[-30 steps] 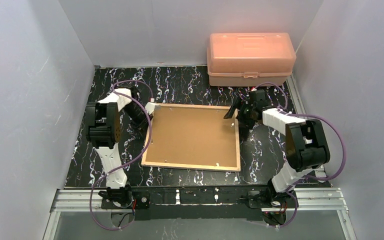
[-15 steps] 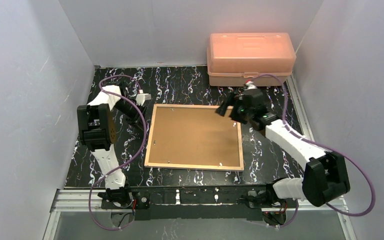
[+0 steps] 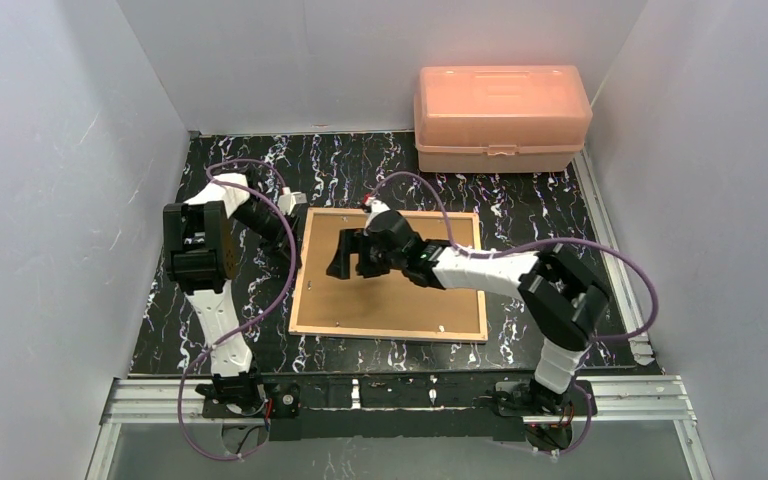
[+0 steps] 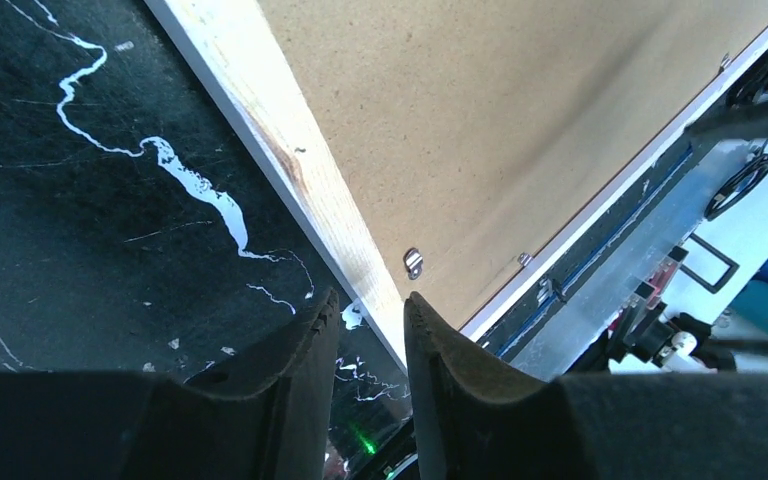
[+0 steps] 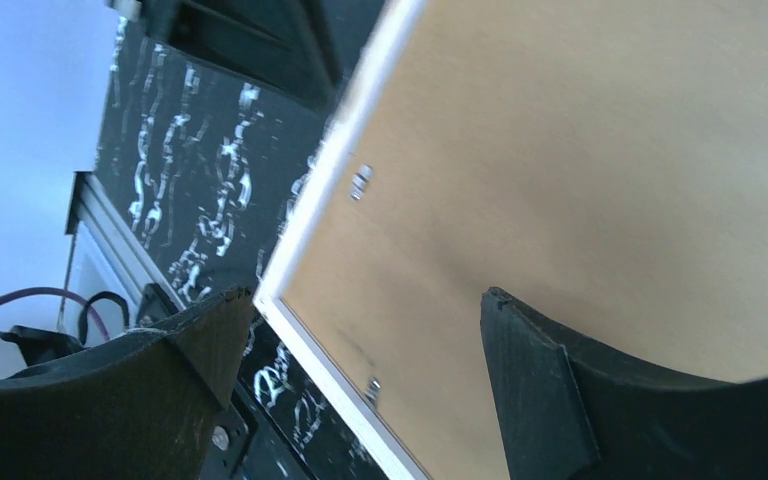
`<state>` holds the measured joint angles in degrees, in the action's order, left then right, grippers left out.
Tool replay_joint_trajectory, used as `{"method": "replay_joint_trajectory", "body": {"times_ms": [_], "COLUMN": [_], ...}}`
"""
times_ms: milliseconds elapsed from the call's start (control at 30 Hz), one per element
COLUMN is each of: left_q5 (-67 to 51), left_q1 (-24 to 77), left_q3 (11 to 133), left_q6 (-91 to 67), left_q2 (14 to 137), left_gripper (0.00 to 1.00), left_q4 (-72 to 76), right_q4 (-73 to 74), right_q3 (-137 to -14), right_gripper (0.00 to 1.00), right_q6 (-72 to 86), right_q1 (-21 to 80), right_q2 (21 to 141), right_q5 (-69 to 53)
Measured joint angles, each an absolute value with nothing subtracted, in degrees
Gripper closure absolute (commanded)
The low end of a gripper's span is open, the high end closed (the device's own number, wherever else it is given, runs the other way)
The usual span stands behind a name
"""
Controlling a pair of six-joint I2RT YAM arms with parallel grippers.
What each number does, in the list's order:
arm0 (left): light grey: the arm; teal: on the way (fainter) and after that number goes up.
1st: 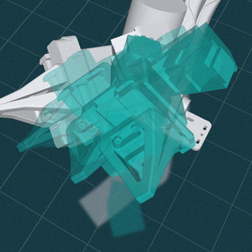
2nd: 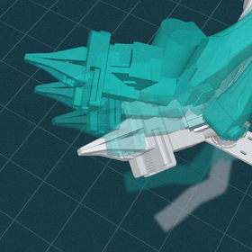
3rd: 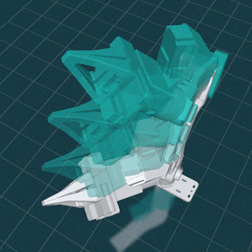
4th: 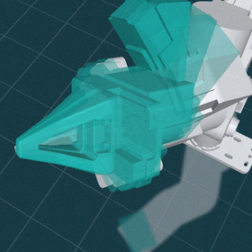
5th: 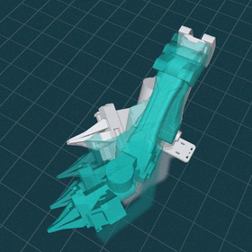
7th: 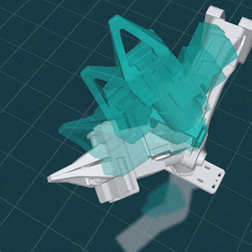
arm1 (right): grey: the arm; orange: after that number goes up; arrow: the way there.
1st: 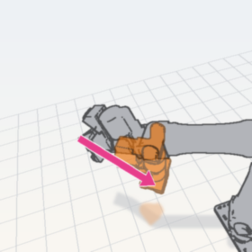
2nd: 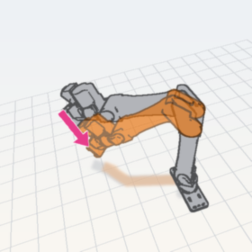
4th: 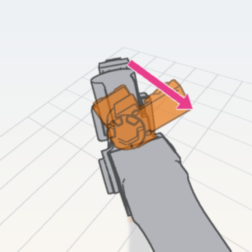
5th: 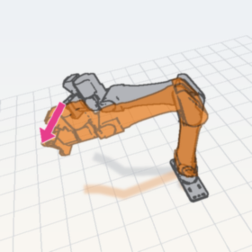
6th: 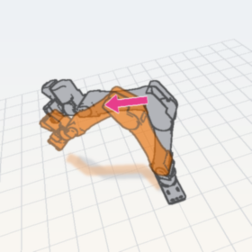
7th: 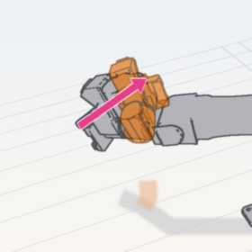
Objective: Put the photo into the frame
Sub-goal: Install the photo frame at the center of the board.
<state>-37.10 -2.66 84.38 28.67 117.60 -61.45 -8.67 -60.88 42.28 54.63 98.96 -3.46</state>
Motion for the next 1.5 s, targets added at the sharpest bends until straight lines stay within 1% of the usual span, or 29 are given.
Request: {"method": "replay_joint_trajectory", "body": {"times_ms": [100, 233, 567, 1000, 1500], "left_q5": [-37.10, -36.99, -36.86, -37.19, -37.28], "left_q1": [-2.66, -2.66, -2.61, -2.81, -2.92], "left_q3": [84.40, 84.49, 84.51, 84.51, 84.51], "left_q6": [27.51, 26.02, 24.75, 24.27, 24.40], "left_q2": [118.61, 120.18, 120.99, 121.21, 121.21], "left_gripper": [0.69, 0.72, 0.86, 0.95, 0.97], "left_q4": [-61.21, -60.38, -59.94, -60.16, -60.27], "right_q4": [-11.42, -14.00, -15.05, -17.10, -22.85], "right_q3": [-64.40, -68.71, -74.32, -75.59, -76.53], "right_gripper": [0.09, 0.09, 0.09, 0.10, 0.11], "right_q6": [42.30, 42.35, 42.30, 44.38, 48.07], "right_q1": [56.25, 58.04, 60.10, 60.10, 60.05], "right_q2": [102.83, 108.01, 117.78, 119.77, 122.74], "right_q5": [-4.38, -5.78, -8.47, -10.87, -13.23]}}
